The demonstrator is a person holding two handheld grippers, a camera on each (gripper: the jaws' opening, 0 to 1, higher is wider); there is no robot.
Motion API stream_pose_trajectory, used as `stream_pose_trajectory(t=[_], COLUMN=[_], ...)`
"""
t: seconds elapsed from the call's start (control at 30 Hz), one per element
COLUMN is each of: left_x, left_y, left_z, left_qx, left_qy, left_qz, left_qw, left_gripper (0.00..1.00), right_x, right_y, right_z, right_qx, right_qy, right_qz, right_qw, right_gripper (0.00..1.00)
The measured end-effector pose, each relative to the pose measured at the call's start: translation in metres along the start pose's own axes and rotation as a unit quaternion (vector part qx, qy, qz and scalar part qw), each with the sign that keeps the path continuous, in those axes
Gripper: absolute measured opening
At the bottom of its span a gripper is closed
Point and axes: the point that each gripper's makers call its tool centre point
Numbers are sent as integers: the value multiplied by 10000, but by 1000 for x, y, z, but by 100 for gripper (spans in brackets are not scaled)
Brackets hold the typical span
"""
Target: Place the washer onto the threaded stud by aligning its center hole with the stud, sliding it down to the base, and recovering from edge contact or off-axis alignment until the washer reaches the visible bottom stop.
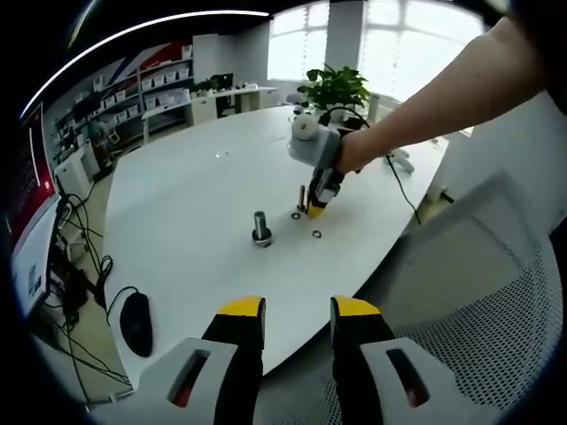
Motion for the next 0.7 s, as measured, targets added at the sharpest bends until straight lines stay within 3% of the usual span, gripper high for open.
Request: stream_pose_trajectory(t=[0.4,0.7], left_x=[0,-1], left_y=[1,1], left_z=[0,0], left_qx=[-22,-31], left_qy=[-11,-28], left_qz=[12,5], left_qw=[10000,10000], left_gripper=[27,27], right_x=[1,3], right_y=[0,0], right_z=[-1,-2], right_qx=[-298,-241], right_qy=[-8,98], right_qz=[-234,-152], right_qw=[9993,9995], right_gripper=[15,15])
Point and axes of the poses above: the point that each gripper's makers call its tool centre point, and the gripper's own axes: z roughly forward along the fingers, x roughly to its right, y roughly out of its underside, and after that the axes turned 8 degrees about -z, right-handed
